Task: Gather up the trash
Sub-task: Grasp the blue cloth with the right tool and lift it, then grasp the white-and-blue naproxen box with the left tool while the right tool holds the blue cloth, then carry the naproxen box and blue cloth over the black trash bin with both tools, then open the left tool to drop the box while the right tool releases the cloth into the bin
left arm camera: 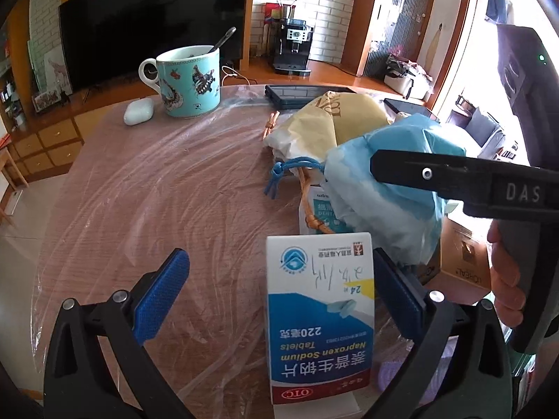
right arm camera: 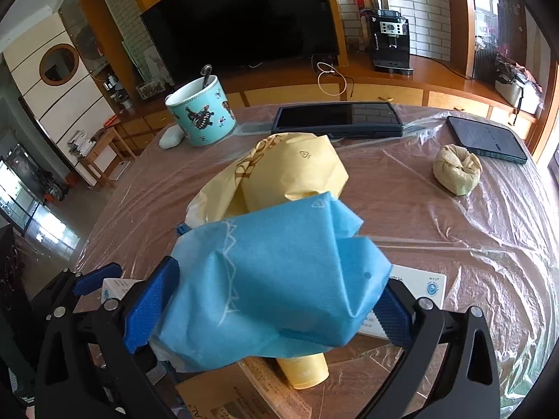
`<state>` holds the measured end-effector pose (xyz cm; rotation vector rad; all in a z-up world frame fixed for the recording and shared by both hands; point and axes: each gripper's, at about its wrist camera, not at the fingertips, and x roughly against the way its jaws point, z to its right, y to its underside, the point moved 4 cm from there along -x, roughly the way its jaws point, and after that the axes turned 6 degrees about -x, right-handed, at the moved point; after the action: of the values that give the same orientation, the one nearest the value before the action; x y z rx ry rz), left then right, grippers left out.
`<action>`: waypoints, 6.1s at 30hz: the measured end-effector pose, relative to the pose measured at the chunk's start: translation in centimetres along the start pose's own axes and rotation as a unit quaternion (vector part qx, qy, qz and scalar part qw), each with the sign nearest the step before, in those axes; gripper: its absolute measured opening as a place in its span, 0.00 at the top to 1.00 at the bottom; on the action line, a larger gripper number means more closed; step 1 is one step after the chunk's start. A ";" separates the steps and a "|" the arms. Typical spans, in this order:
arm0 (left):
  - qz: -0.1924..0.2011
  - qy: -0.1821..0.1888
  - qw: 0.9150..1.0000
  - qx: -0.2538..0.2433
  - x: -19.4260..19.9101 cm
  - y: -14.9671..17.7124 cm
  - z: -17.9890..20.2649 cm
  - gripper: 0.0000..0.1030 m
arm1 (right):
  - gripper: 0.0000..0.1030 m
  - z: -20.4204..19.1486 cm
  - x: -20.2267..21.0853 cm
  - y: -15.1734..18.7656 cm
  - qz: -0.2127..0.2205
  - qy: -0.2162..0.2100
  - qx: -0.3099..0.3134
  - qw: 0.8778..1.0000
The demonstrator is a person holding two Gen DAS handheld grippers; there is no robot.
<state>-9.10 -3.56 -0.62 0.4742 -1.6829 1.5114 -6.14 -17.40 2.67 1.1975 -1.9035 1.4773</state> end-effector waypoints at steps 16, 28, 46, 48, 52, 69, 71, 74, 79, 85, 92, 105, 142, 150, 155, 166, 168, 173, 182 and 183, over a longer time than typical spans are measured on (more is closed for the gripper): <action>-0.008 -0.016 1.000 -0.006 -0.5 -0.1 -0.2 0.26 | 0.25 0.2 -0.4 -0.1 -0.005 -0.040 -0.022 0.999; -0.016 0.012 1.000 0.000 0.0 0.1 0.0 0.54 | 0.44 0.5 0.5 0.2 0.012 -0.034 -0.023 0.999; 0.041 0.001 0.999 0.020 4.9 -1.3 -0.8 0.54 | 0.45 1.4 7.4 -0.3 0.095 -0.052 -0.034 0.994; 0.049 0.001 0.999 0.018 5.8 -1.3 -0.6 0.54 | 0.45 1.7 8.7 0.2 0.103 -0.054 -0.032 0.993; 0.067 0.007 0.998 0.015 8.0 -1.2 -0.1 0.54 | 0.45 2.2 11.6 1.6 0.120 -0.057 -0.024 0.991; 0.081 0.049 0.995 -0.037 13.6 3.6 5.5 0.54 | 0.45 2.0 19.1 11.6 0.117 -0.075 0.032 0.990; 0.079 0.053 0.994 -0.044 13.7 4.4 6.3 0.54 | 0.45 2.0 19.1 12.8 0.111 -0.072 0.034 0.991; 0.063 0.044 0.996 -0.051 12.4 5.2 6.5 0.54 | 0.45 2.3 18.4 13.9 0.098 -0.067 0.030 0.992; 0.050 0.034 0.995 -0.077 11.1 6.5 7.6 0.54 | 0.45 2.8 17.4 14.9 0.088 -0.061 0.016 0.994; 0.068 0.059 0.991 -0.095 10.9 6.1 8.5 0.22 | 0.45 3.2 16.8 14.7 0.088 -0.055 0.013 0.995; 0.042 0.060 0.993 -0.095 7.7 6.4 9.0 0.14 | 0.45 3.4 16.8 14.5 0.091 -0.050 0.014 0.994; 0.038 0.042 0.995 -0.082 5.1 6.5 8.8 0.23 | 0.45 4.0 16.2 14.4 0.086 -0.046 0.008 0.995; -0.005 0.082 0.991 -0.104 11.2 13.8 11.0 0.23 | 0.45 2.4 17.5 22.6 0.026 -0.037 0.078 0.996; -0.034 0.075 0.990 -0.112 9.3 15.9 11.5 0.23 | 0.45 2.1 15.2 24.4 0.004 -0.010 0.094 0.995; -0.049 0.074 0.990 -0.110 7.9 16.6 11.2 0.23 | 0.45 1.9 13.6 25.4 -0.007 0.012 0.108 0.994; -0.076 0.066 0.990 -0.103 5.0 18.2 10.6 0.23 | 0.45 2.6 10.3 26.4 -0.024 0.038 0.101 0.994; -0.077 0.066 0.990 -0.102 4.6 18.3 10.4 0.23 | 0.45 2.8 9.8 26.6 -0.025 0.043 0.099 0.994; -0.084 0.064 0.989 -0.101 3.7 18.7 10.4 0.23 | 0.45 3.2 8.9 27.1 -0.028 0.056 0.097 0.993; -0.101 0.058 0.987 -0.109 2.1 18.8 10.7 0.23 | 0.44 3.8 7.9 27.7 -0.033 0.071 0.093 0.993; -0.103 0.057 0.987 -0.110 2.0 18.8 10.7 0.23 | 0.44 3.9 7.7 27.7 -0.032 0.073 0.094 0.992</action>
<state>-27.42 -9.25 -10.84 0.4201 -1.6352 1.1668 -32.79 -22.38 -7.70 1.1848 -1.6443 1.6902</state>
